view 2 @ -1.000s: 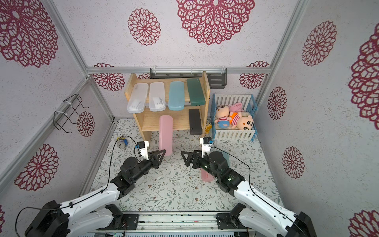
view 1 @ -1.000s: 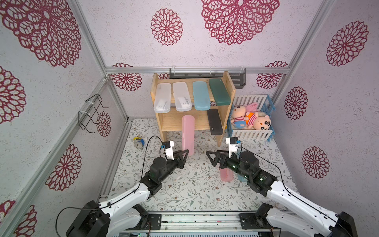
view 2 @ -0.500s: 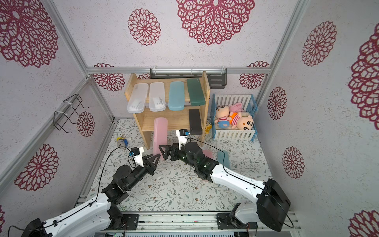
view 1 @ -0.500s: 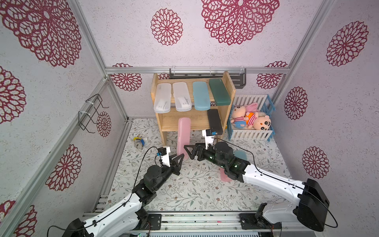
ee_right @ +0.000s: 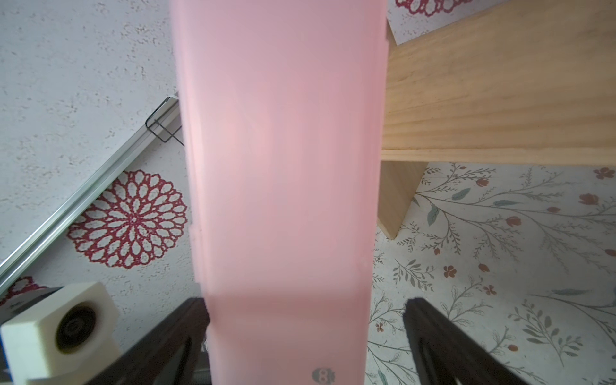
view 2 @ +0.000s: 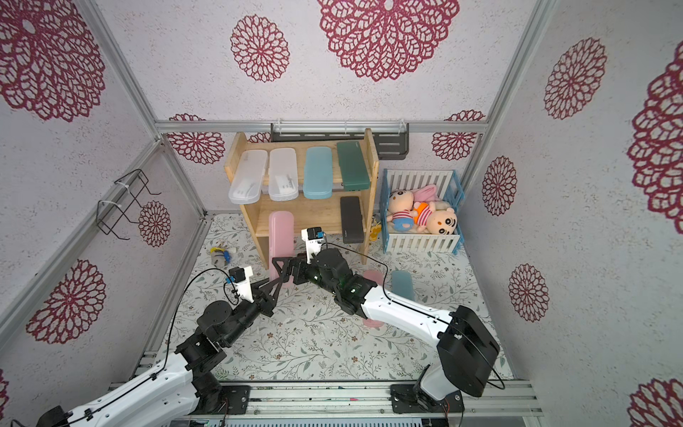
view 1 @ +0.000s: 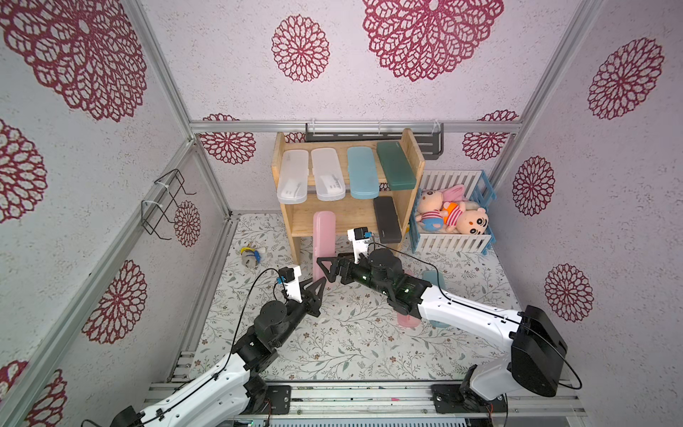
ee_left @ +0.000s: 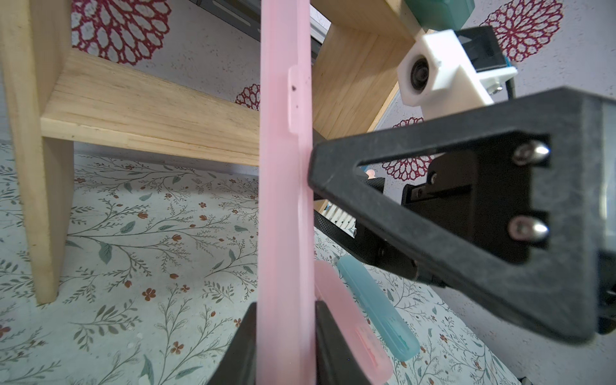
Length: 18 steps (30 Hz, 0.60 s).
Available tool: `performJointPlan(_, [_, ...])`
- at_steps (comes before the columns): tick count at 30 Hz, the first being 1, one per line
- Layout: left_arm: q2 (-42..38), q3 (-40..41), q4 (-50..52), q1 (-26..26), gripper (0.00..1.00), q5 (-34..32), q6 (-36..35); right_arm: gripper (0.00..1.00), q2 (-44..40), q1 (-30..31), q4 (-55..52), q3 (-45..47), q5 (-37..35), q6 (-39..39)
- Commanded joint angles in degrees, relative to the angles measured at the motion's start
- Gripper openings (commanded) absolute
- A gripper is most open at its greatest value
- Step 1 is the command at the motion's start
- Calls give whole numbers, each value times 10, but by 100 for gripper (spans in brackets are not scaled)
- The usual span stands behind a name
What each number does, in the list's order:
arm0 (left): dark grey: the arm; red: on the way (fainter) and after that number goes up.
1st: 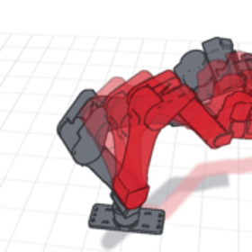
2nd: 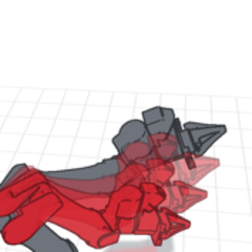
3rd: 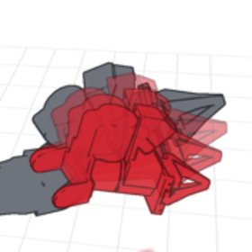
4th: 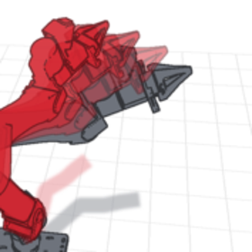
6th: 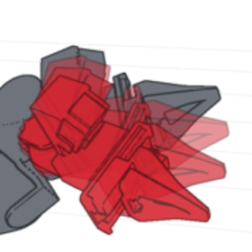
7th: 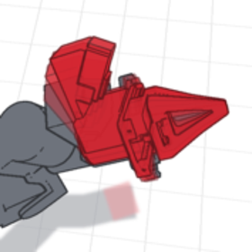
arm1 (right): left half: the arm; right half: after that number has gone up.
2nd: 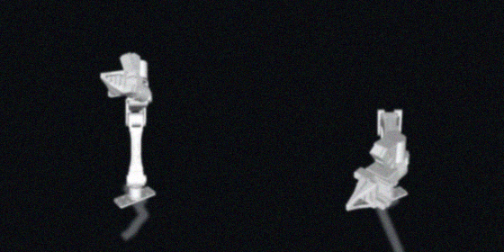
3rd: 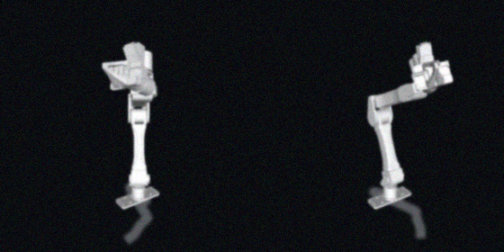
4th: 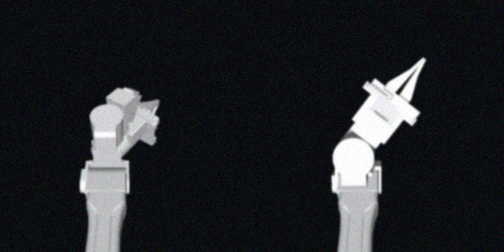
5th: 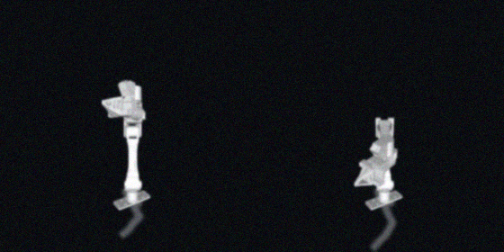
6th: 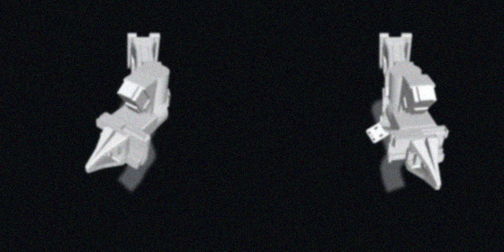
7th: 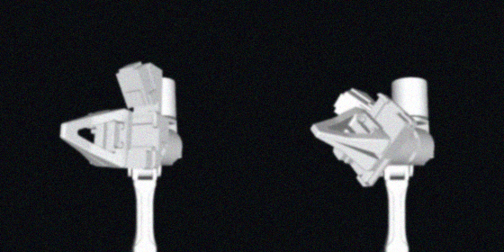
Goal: Remove the pencil cases from the shelf
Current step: Pick up the pencil case from the shelf.
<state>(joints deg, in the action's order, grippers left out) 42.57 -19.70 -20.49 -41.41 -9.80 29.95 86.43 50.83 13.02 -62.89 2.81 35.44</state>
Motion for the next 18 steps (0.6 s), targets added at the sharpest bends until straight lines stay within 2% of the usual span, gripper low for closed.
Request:
performJointPlan(1, [-9, 2, -8, -9, 0, 17, -18, 99, 9, 9, 17, -26, 7, -16])
performJointPlan(11, [-10, -2, 5, -9, 0, 16, -20, 97, 24, 16, 11, -54, 17, -21])
performJointPlan(13, [-13, -1, 7, -10, 0, 15, -20, 94, 26, 16, 9, -56, 14, -21])
performJointPlan(18, [-23, -4, 25, -9, 0, 9, -26, 76, 27, 16, -6, -55, -7, -15])
